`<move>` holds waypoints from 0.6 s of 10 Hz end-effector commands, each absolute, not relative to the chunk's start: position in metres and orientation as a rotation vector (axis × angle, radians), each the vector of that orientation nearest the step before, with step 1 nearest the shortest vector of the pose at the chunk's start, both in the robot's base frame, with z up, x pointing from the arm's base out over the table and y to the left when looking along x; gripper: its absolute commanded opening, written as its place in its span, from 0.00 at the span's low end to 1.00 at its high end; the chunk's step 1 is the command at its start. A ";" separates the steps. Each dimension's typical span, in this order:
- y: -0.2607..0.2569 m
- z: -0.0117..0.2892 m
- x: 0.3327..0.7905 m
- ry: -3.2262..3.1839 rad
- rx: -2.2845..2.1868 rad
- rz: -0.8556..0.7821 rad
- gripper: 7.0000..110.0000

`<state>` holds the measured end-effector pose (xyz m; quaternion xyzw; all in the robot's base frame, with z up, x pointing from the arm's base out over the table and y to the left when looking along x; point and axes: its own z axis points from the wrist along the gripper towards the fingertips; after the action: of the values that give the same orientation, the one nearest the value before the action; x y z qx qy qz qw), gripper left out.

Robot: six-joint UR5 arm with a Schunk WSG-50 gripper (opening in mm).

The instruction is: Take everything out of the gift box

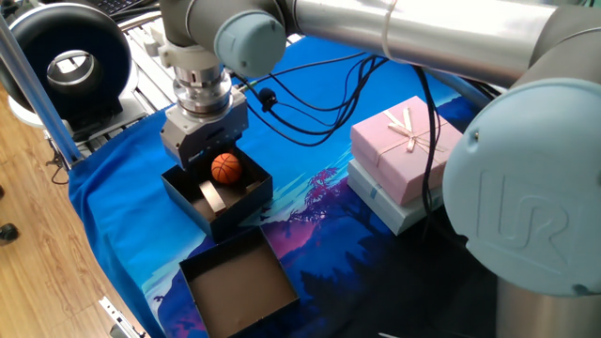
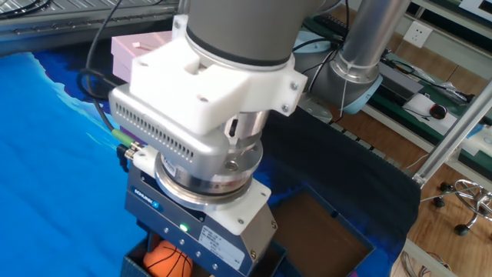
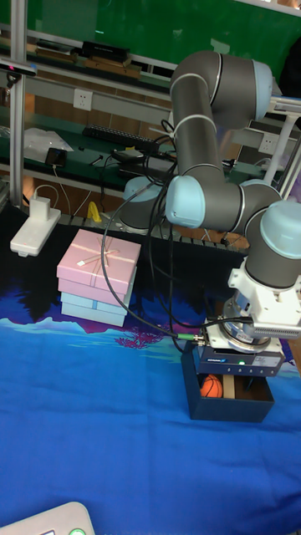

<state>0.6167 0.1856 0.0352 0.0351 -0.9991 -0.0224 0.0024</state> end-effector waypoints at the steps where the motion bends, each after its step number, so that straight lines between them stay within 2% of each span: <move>1: 0.182 0.029 0.619 -3.143 0.095 -0.076 0.79; 5: 0.181 0.029 0.618 -3.137 0.059 -0.062 0.79; 6: 0.180 0.030 0.617 -3.133 0.037 -0.047 0.57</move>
<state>0.6175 0.1805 0.0290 0.0258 -0.9996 -0.0151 0.0008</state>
